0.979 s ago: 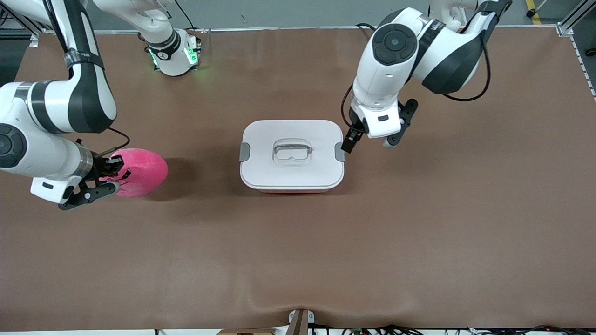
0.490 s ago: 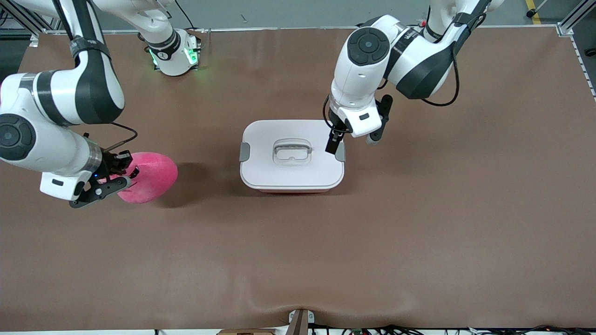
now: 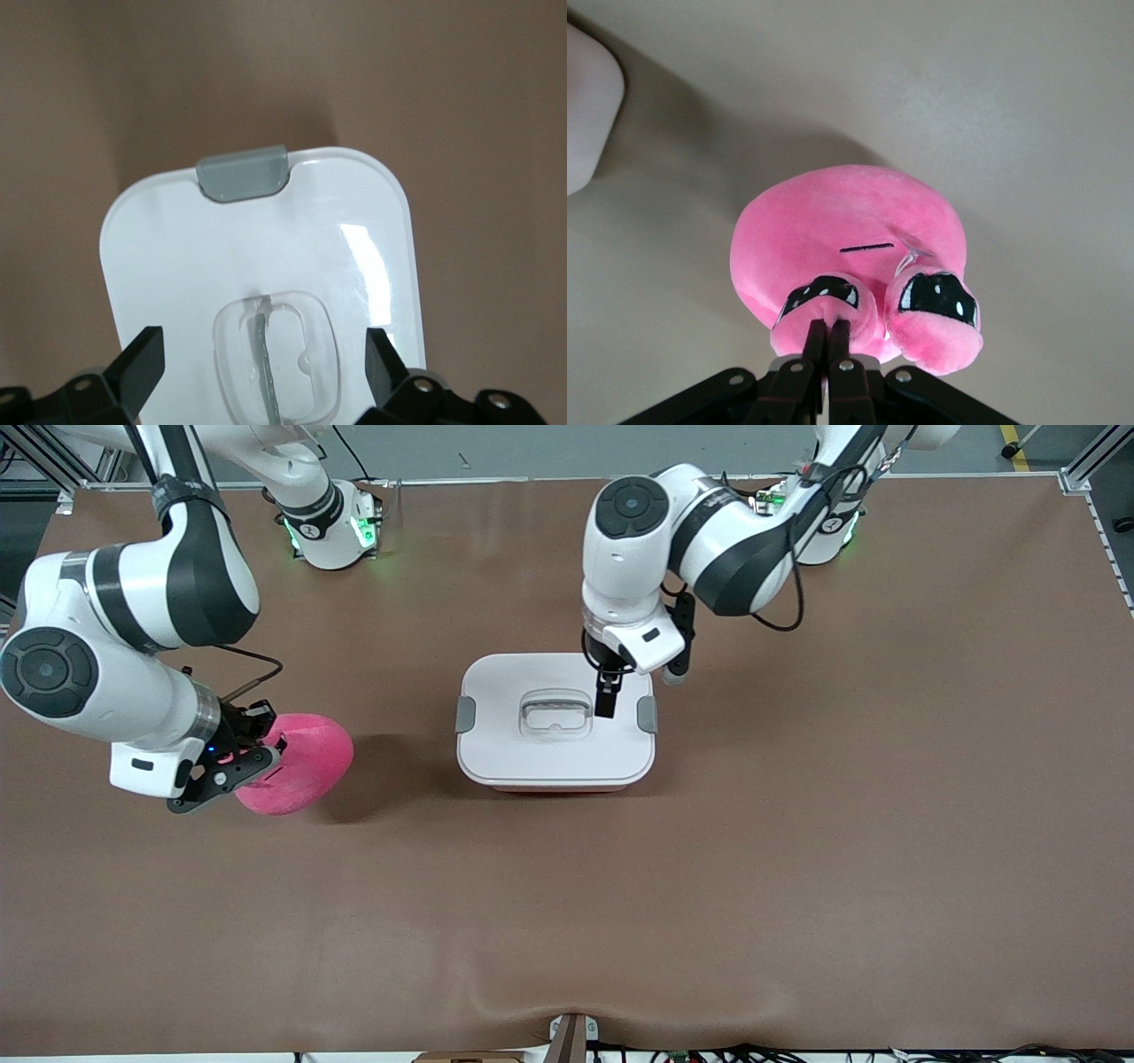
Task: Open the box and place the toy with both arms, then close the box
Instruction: 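Grasp the toy with the right gripper while the left gripper reaches the lid, then grip the lid handle with the left gripper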
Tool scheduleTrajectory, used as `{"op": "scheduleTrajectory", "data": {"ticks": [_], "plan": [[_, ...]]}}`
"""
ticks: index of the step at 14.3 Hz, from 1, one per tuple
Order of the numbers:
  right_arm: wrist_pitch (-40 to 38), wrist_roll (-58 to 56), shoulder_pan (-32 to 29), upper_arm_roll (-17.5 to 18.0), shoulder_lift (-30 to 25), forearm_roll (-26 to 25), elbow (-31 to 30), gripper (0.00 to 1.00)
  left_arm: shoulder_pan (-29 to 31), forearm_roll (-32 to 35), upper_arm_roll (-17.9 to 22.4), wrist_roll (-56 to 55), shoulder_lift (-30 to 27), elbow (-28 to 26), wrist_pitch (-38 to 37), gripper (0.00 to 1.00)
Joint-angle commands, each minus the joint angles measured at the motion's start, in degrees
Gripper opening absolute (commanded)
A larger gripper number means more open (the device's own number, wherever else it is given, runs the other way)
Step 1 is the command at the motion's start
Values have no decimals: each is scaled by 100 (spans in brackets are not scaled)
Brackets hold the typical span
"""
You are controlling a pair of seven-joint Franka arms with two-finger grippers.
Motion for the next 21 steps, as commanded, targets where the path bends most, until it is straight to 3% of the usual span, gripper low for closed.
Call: {"op": "scheduleTrajectory", "data": {"ticks": [1,4,9,15,21], "plan": [[-105,-168,75,-25,-109,103,14,0,-335,374,9,-698,321,135,119,94],[-148,-301,75,-25,-162,103,14,0,-519,647,9,-1489,681,486,180,68],[-288,-301,84,-25,-268,147,14,0,-801,1455,18,-2668,1078,592,479,64],[-412,-309,57,-34,-347,235,102,0,-924,1579,26,-3047,1166,610,549,54],[-702,-388,5,-51,-382,235,322,0,-933,1650,35,-3161,1254,619,602,38]]}}
